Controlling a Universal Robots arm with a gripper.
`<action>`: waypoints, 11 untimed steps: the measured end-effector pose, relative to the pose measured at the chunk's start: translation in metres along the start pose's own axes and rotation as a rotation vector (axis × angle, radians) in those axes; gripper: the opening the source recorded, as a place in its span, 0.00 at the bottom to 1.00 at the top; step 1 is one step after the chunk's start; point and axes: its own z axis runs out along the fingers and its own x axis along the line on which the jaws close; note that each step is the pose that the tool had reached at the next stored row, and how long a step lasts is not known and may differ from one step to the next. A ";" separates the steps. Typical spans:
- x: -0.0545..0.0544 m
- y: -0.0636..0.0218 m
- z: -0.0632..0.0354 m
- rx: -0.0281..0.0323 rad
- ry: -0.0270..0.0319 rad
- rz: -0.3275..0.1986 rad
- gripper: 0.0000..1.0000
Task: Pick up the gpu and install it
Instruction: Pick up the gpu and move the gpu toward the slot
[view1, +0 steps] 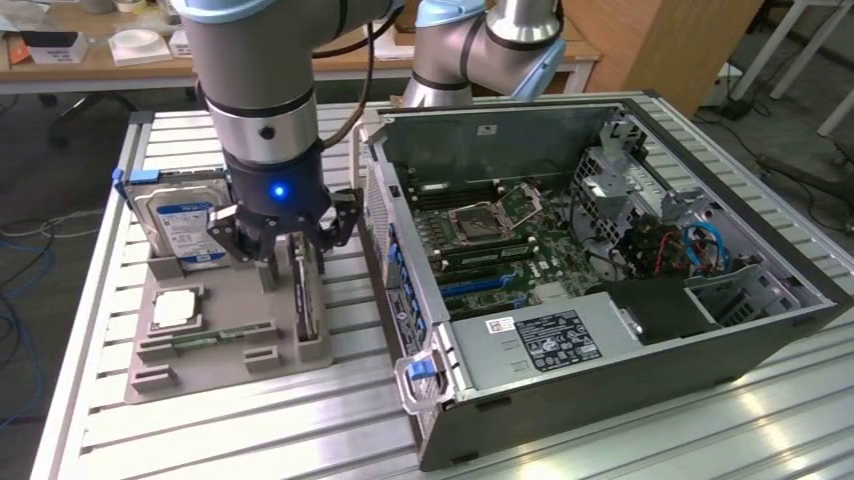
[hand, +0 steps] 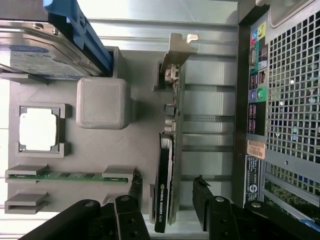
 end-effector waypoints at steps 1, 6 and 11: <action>0.000 -0.0002 0.0018 0.0000 -0.0001 0.001 0.53; 0.000 -0.0015 0.0108 0.0001 -0.0003 0.005 0.53; 0.000 -0.0029 0.0196 0.0002 -0.0005 0.008 0.53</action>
